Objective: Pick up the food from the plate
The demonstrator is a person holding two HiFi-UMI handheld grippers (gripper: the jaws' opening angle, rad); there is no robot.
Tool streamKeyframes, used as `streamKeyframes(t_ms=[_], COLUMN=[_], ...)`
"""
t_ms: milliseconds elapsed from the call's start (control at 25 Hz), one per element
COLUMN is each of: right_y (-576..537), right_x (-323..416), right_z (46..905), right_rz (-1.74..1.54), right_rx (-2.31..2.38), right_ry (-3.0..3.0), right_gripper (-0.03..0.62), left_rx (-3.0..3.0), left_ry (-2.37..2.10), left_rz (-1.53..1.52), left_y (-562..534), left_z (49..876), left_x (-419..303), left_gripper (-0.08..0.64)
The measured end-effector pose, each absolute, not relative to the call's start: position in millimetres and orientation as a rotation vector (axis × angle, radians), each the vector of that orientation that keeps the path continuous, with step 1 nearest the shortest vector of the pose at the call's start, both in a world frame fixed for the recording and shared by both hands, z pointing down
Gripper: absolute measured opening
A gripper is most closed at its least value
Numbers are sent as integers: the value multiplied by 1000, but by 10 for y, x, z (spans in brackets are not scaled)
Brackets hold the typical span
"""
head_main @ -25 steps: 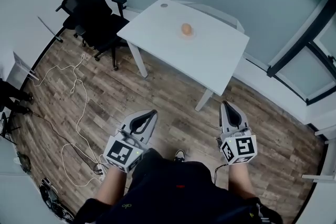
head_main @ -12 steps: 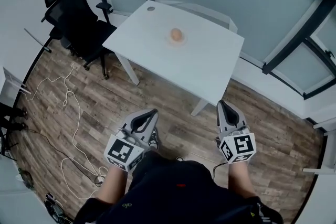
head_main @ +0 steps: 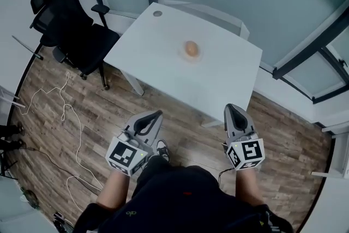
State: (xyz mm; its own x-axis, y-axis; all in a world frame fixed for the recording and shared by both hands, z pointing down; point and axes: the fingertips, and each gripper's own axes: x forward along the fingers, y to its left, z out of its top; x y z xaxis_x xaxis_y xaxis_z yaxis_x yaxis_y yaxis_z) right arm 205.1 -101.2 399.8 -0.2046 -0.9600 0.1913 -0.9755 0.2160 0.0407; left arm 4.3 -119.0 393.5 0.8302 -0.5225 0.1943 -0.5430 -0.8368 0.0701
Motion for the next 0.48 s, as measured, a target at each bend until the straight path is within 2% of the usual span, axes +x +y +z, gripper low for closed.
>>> streamKeyframes(t_ms=[240, 480], right_y=[-1788, -2242], right_x=[1535, 1369], right_z=[4102, 4154], right_rz=[150, 155], right_rx=[1851, 1861], right_ry=[-2282, -2246], right_gripper=[25, 25], left_rx=[2911, 2888], left_ry=[-764, -742], left_rz=[306, 291], left_y=[-1947, -2470], left_z=[4084, 4163], left_x=[-397, -577], left_gripper=[23, 23])
